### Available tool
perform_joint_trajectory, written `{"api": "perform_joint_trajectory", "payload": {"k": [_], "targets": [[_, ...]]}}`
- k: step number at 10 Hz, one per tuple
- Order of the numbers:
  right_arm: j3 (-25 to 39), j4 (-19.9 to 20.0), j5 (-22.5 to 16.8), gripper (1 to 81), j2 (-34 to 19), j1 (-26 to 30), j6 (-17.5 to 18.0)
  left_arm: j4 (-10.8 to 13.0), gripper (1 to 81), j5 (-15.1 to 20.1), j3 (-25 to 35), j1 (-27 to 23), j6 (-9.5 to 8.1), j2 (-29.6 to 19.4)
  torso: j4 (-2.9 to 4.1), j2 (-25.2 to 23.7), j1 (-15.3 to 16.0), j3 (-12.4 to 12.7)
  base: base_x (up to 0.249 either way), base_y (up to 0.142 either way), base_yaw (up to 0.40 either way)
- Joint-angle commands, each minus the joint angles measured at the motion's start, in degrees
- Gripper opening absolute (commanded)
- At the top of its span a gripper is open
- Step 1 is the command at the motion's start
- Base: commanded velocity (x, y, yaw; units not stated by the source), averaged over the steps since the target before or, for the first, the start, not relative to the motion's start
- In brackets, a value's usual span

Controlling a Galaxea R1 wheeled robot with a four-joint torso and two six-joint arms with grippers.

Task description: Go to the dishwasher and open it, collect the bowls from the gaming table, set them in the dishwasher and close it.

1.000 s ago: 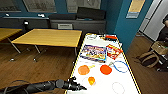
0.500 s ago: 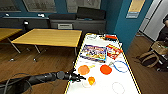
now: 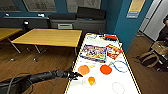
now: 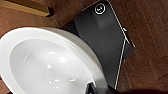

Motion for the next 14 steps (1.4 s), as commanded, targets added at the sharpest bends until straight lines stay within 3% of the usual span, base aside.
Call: {"api": "perform_joint_trajectory", "payload": {"k": [1,2,3,5,6,7,10,14], "targets": [[0.82,-1.47,-3.50,1.0,-1.59,0.68,-0.22,0.77,81.1,9.19,-5.38,-10.35,-1.20,3.93,0.00,0.00,0.00,0.00,0.000,0.000,0.000],[0.82,-1.47,-3.50,1.0,-1.59,0.68,-0.22,2.61,81.1,9.72,-5.91,-10.70,-2.86,4.89,0.00,0.00,0.00,0.00,0.000,0.000,0.000],[0.82,-1.47,-3.50,1.0,-1.50,0.68,-0.22,5.51,81.1,11.92,-6.26,-11.49,-5.60,6.04,0.00,0.00,0.00,0.00,0.000,0.000,0.000],[0.73,-1.47,-3.50,1.0,-1.42,0.68,-0.22,18.91,81.1,16.83,-4.69,-12.28,-17.68,8.85,0.00,0.02,0.02,0.00,0.000,0.000,0.000],[0.56,-1.47,-3.50,1.0,-1.42,0.77,-0.22,23.24,81.1,16.93,-2.05,-12.28,-22.01,8.59,0.00,0.02,0.02,0.00,0.000,0.000,0.000],[0.56,-1.47,-3.58,1.0,-1.42,0.68,-0.22,25.63,81.1,16.75,-0.11,-12.28,-24.66,8.41,0.00,0.02,0.02,0.00,0.000,0.000,0.000],[0.65,-1.47,-4.03,1.0,-1.24,0.86,-0.48,25.90,81.1,16.49,-0.64,-12.28,-25.72,8.33,0.00,0.04,0.02,0.00,0.000,0.000,0.000],[0.91,-1.47,-4.03,1.0,-1.24,0.95,-0.57,25.90,81.1,16.40,-3.70,-11.94,-25.82,11.48,0.00,0.06,0.02,0.00,0.000,0.000,0.000]]}}
